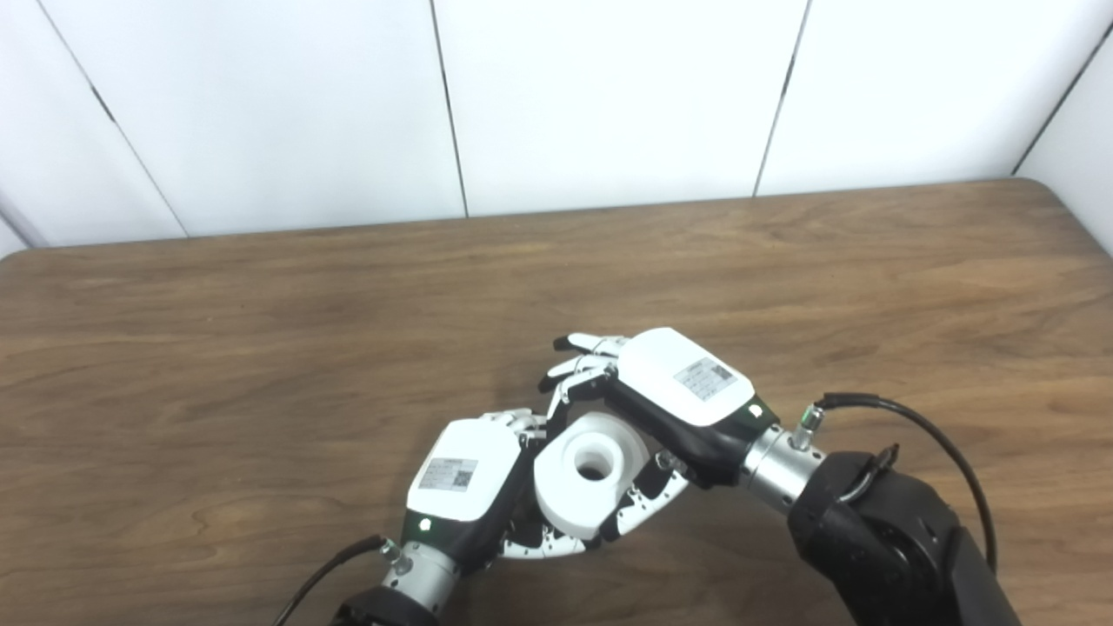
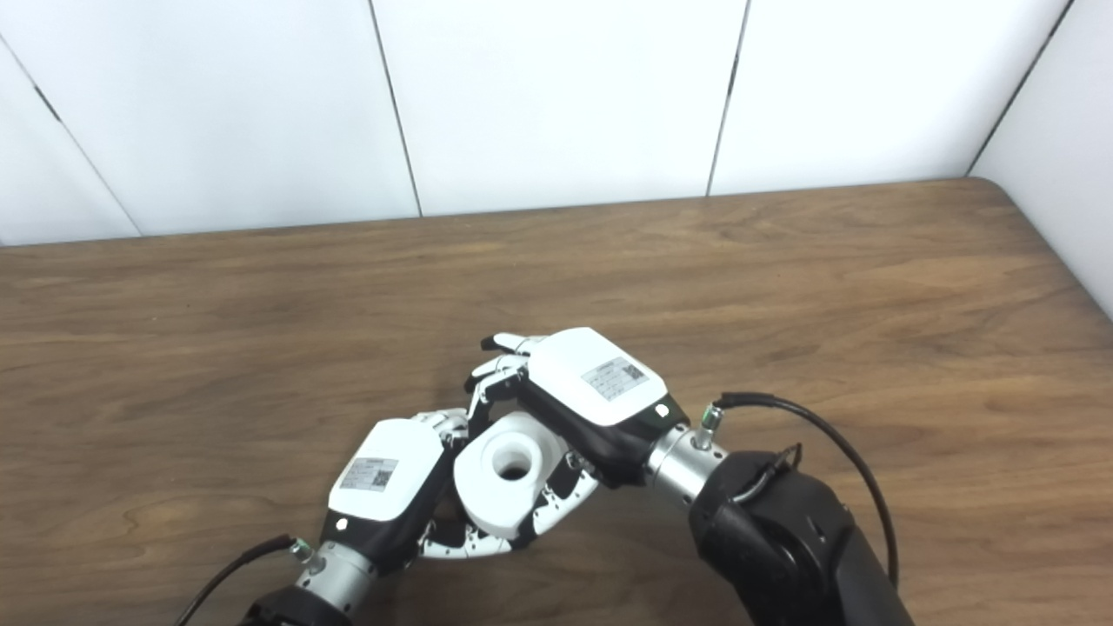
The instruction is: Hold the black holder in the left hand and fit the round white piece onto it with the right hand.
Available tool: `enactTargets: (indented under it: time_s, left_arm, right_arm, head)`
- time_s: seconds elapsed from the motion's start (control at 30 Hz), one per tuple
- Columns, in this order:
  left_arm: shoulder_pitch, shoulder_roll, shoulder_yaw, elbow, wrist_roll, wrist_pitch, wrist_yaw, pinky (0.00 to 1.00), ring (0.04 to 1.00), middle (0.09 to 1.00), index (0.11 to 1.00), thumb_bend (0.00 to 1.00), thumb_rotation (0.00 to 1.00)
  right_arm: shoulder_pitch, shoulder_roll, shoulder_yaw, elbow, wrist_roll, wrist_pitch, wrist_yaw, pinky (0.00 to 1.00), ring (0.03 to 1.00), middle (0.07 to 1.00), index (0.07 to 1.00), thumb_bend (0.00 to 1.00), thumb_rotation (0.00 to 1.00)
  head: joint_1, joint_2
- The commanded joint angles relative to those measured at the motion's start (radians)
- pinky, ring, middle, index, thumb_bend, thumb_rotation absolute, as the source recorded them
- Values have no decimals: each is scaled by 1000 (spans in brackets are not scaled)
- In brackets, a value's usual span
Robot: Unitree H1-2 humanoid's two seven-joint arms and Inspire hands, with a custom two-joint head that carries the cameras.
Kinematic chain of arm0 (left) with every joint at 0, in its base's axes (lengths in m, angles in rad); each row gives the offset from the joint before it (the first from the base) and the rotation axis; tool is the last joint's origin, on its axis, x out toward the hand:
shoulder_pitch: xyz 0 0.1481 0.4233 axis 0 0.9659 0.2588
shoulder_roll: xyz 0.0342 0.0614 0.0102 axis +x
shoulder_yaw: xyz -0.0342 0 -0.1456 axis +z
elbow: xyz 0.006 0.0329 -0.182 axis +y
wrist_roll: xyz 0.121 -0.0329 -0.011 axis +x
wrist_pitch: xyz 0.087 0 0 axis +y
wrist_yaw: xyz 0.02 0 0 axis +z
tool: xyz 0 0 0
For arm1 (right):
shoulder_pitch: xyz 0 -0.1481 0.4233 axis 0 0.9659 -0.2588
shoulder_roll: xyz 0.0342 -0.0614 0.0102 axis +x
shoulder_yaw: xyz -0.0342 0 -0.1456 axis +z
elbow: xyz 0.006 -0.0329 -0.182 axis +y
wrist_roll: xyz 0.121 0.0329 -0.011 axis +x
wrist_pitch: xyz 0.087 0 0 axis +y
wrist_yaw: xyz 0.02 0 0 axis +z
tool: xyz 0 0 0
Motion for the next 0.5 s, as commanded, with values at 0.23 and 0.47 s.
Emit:
enactTargets:
  time_s: [0.23, 0.47]
  left_arm:
    - [11, 3, -17, 10, 4, -2, -37, 798, 834, 783, 488, 515, 51]
    - [11, 4, -18, 10, 11, 0, -38, 795, 833, 782, 488, 515, 50]
  right_arm:
    - [-28, -27, -1, 9, -25, 33, 77, 874, 946, 808, 597, 907, 301]
    - [-25, -30, -4, 0, -30, 36, 94, 889, 946, 820, 651, 1000, 370]
  head:
    - [-3, 3]
    - [-3, 1]
